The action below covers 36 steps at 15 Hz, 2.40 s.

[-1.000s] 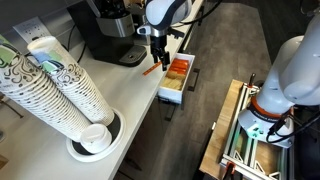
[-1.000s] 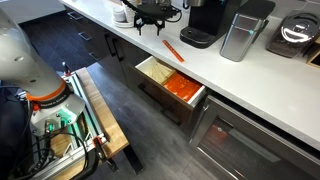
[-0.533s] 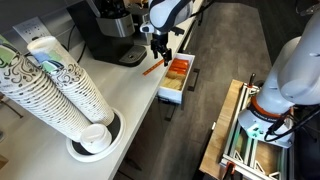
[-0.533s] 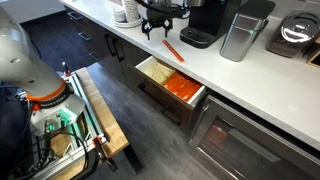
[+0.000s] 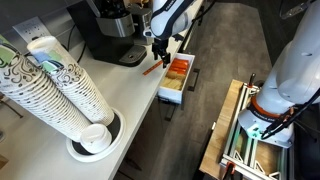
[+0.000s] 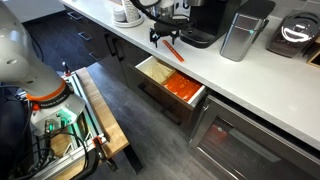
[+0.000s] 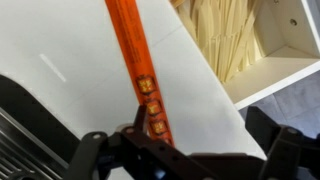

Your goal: Put the orange object in the open drawer to the right

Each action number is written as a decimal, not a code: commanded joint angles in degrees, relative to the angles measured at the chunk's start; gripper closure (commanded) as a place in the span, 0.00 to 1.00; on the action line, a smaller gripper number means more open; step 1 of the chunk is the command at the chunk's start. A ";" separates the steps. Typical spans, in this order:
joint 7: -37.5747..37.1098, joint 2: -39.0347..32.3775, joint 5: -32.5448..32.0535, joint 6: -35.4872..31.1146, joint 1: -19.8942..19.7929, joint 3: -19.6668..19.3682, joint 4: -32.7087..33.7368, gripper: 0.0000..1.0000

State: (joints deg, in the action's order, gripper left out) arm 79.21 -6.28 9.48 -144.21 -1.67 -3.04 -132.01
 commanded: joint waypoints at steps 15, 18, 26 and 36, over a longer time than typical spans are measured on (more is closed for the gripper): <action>0.29 -4.92 1.14 -9.43 -5.06 4.15 0.74 1.00; -1.51 -1.89 -3.07 -7.23 -4.89 2.61 0.12 0.99; -0.01 9.86 -13.46 5.31 -6.05 -2.33 -2.63 1.00; 3.70 16.26 -25.61 17.51 -8.84 -8.52 -9.59 1.00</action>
State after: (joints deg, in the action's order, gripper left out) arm 82.30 8.58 -12.75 -126.95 -9.81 -10.55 -138.19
